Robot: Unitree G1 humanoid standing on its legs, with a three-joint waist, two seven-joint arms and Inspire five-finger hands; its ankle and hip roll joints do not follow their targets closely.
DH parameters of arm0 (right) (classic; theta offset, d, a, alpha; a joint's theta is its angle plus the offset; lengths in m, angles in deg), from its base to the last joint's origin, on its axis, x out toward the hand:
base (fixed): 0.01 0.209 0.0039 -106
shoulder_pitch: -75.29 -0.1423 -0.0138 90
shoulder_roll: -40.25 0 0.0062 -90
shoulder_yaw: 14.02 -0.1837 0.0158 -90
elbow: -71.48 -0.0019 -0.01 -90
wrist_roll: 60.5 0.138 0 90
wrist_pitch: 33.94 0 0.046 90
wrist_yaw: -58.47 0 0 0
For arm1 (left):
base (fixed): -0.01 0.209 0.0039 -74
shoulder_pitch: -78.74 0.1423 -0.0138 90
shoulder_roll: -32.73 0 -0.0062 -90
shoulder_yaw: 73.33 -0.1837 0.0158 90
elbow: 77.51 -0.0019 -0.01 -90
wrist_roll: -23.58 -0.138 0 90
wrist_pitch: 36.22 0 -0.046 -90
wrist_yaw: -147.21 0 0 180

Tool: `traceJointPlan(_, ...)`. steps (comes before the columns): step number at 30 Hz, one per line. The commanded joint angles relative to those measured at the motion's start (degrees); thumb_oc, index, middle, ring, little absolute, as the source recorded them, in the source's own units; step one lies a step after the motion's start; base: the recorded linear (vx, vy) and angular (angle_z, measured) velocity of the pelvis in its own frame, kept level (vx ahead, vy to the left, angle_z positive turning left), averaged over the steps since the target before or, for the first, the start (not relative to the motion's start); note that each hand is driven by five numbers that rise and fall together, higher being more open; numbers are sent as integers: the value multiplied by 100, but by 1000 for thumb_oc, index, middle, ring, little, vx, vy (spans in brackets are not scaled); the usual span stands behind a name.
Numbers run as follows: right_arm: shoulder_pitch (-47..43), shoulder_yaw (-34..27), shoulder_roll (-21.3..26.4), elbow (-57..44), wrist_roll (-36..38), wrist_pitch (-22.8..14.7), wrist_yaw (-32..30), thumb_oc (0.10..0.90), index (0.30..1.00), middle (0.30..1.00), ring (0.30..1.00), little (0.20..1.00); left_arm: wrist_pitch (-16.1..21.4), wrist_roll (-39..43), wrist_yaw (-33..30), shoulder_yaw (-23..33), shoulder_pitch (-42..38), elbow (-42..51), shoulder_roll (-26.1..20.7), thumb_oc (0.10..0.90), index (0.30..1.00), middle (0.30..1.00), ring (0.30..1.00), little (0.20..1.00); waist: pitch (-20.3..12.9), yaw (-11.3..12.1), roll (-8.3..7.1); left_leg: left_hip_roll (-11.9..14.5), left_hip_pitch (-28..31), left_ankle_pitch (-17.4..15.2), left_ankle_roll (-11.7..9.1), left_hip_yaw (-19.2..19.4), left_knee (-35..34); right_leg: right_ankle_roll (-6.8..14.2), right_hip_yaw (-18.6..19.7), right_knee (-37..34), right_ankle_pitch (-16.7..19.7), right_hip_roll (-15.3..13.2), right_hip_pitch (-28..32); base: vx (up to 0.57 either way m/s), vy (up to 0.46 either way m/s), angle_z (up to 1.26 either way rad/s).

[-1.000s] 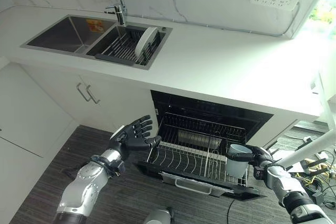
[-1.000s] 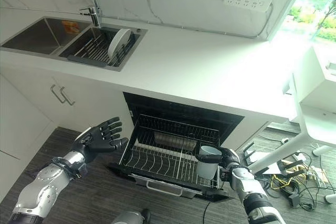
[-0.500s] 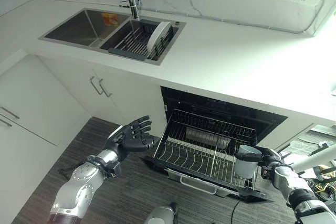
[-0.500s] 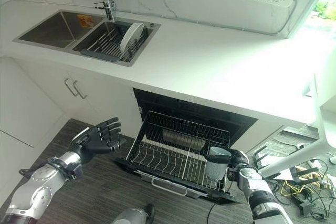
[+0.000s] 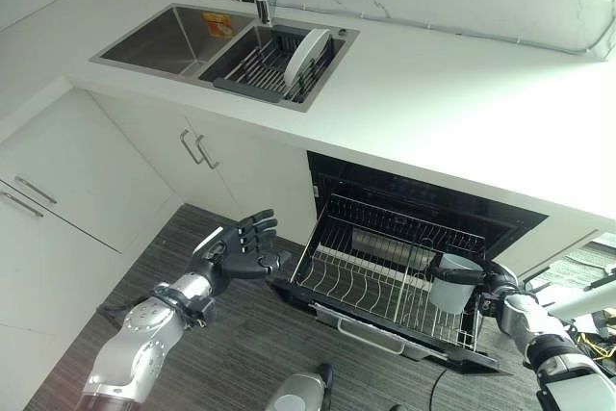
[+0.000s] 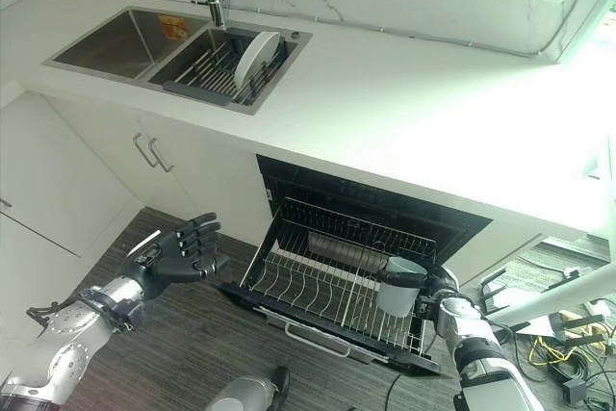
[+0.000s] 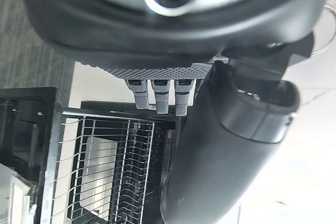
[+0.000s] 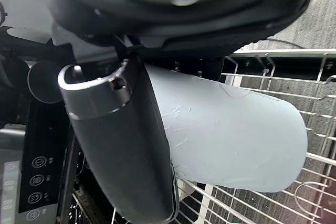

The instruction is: Place the dishes in the dishwasher.

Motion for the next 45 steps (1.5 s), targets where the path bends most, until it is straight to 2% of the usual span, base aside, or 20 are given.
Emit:
traceJointPlan(1,-480,-105,422,3,80,-634,-103,400,300,300,300,300,722,336,54,207,-261,760,-234,800,900,900,900,900,-358,34,102,627,-12,-333,-564,331,254,42,146,698,-743,-63,-493,-34,3,0)
traceJointPlan(9,-509,-13,597,92,-272,-517,-183,400,300,300,300,300,782,430,20,226,-249,723,-324,800,900,900,900,900,-287,-9,144,634,-80,-269,-573,339,254,62,180,698,-662,-73,-584,-10,1,1)
traceJointPlan(25,-404,56,582,262,-509,-632,-256,400,300,300,300,300,777,460,-48,126,-290,721,-378,800,900,900,900,900,-295,-84,173,663,-59,-295,-567,431,254,96,246,698,-622,-84,-631,10,-1,-1)
traceJointPlan(26,-403,66,586,272,-493,-621,-236,438,356,356,356,356,786,472,-60,116,-289,726,-385,800,900,900,900,900,-293,-86,175,665,-61,-295,-568,434,254,97,247,698,-621,-85,-636,0,0,0)
traceJointPlan(27,-419,68,581,299,-490,-600,-232,566,549,549,549,549,779,479,-58,112,-295,730,-383,800,900,900,900,900,-293,-80,177,663,-64,-294,-569,430,254,98,248,698,-619,-86,-638,0,0,0)
traceJointPlan(28,-419,57,592,323,-517,-594,-215,566,549,549,549,549,768,486,-47,122,-302,722,-386,800,900,900,900,900,-290,-84,179,662,-67,-291,-569,431,254,100,252,698,-615,-85,-641,0,0,0)
traceJointPlan(29,-417,58,600,319,-538,-579,-207,800,900,900,900,900,756,492,-52,127,-304,727,-392,800,900,900,900,900,-291,-87,179,664,-67,-292,-569,434,254,102,253,698,-616,-86,-642,0,0,0)
traceJointPlan(45,-325,11,532,-38,-321,-827,-406,800,900,900,900,900,762,469,-98,136,-266,710,-413,800,900,900,900,900,-309,-103,123,631,-28,-320,-532,405,254,123,324,698,-606,-57,-623,0,0,0)
